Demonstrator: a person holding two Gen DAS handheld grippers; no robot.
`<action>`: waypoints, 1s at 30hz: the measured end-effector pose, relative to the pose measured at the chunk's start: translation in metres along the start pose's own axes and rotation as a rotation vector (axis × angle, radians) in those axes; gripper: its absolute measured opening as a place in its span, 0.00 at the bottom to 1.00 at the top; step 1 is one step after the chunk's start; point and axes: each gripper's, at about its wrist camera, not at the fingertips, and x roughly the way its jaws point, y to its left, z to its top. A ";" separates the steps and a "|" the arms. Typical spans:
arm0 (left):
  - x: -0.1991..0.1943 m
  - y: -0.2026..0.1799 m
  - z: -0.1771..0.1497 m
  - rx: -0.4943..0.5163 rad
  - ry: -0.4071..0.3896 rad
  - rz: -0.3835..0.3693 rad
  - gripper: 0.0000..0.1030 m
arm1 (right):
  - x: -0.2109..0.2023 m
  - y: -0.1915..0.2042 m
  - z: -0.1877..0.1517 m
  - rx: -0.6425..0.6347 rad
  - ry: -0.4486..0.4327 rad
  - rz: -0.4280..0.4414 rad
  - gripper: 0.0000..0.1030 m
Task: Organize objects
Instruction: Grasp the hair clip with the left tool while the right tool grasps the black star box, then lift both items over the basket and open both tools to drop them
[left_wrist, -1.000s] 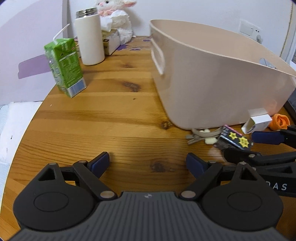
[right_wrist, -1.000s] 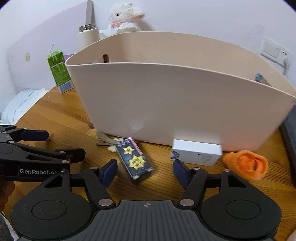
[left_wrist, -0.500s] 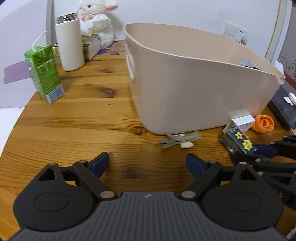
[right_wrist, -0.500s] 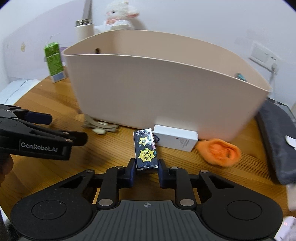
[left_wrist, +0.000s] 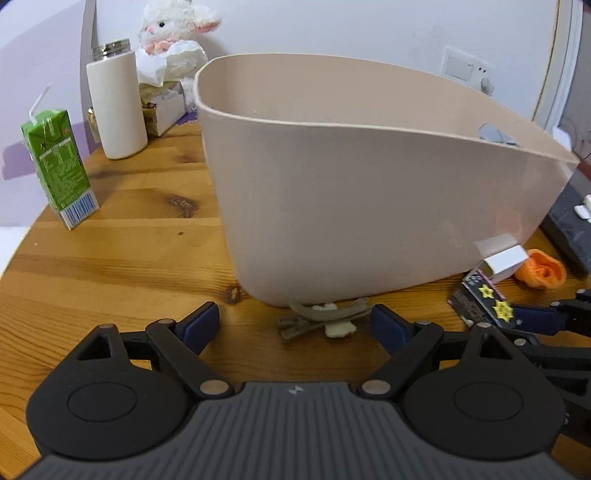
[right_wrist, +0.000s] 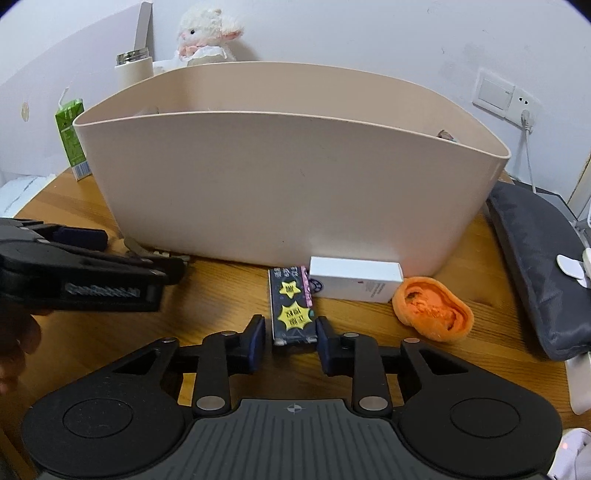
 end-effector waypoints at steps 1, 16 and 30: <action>0.001 -0.002 -0.001 0.006 -0.004 0.014 0.87 | 0.000 0.000 0.001 0.003 -0.004 0.001 0.37; -0.014 0.005 -0.007 0.001 -0.020 -0.034 0.43 | -0.003 0.002 -0.007 0.062 -0.026 -0.001 0.21; -0.038 0.011 -0.018 -0.006 -0.024 -0.059 0.42 | -0.040 -0.007 -0.009 0.100 -0.092 -0.020 0.21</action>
